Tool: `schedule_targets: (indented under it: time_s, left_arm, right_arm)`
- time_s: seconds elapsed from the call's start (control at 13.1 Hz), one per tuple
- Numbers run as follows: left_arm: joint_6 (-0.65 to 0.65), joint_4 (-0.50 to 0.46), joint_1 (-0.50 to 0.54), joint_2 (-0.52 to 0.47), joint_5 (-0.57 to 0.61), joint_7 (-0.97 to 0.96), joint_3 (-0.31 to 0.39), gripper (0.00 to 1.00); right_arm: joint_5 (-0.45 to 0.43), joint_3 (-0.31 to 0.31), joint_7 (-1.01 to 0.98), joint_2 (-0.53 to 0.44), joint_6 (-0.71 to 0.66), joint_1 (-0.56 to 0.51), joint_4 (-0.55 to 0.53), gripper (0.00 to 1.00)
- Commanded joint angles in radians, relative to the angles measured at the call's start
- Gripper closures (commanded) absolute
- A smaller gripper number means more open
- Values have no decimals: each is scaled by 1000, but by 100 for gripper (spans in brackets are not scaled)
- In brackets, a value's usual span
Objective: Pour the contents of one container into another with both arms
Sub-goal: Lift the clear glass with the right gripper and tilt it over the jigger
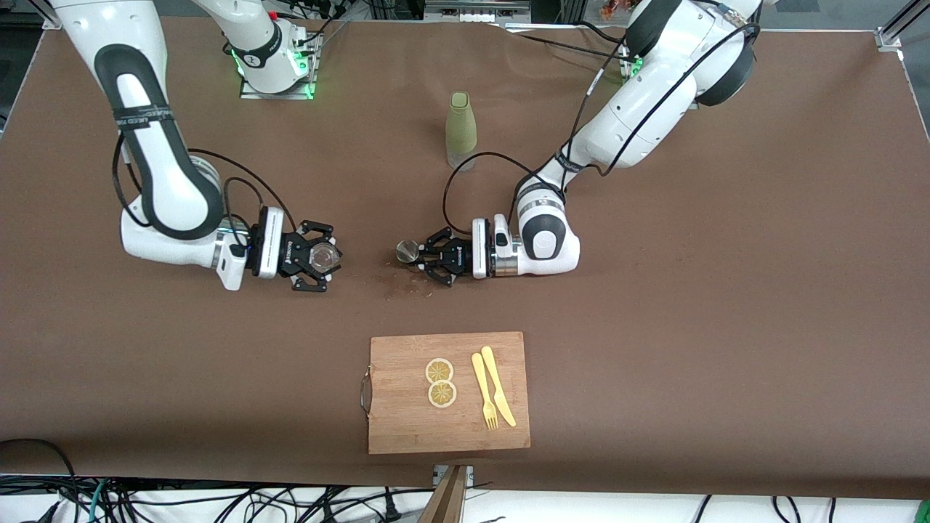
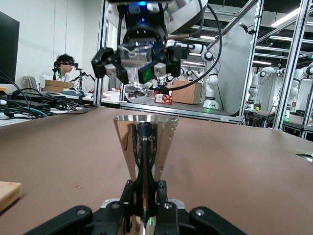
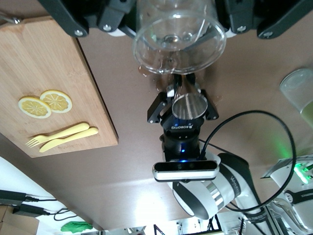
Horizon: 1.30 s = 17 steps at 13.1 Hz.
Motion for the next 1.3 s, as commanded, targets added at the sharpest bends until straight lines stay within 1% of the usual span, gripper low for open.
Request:
schedule_targets:
  time_s: [0.0, 0.38, 0.53, 0.61, 0.84, 0.91, 1.07, 1.22]
  left_arm:
    - [34, 57, -27, 30, -65, 63, 2, 100]
    - [34, 59, -34, 32, -76, 63, 4, 100]
    - [34, 59, -34, 32, -76, 63, 11, 100]
    - [34, 57, -34, 32, -76, 63, 17, 100]
    - [34, 59, -34, 32, -76, 63, 17, 100]
    - [34, 59, -35, 32, -76, 63, 17, 100]
    - [34, 59, -35, 32, -76, 63, 17, 100]
    - [34, 59, -35, 32, -76, 63, 17, 100]
  right_arm:
    - [-20, -8, 82, -56, 62, 61, -31, 74]
    - [-56, -10, 222, -76, 229, 189, -48, 74]
    - [-79, -10, 266, -84, 265, 218, -57, 74]
    - [-108, -10, 303, -96, 274, 226, -66, 74]
    - [-243, -8, 448, -116, 285, 238, -69, 74]
    - [-271, -8, 472, -116, 285, 244, -71, 74]
    - [-293, -8, 509, -119, 285, 253, -71, 74]
    - [-355, -8, 559, -119, 283, 256, -69, 74]
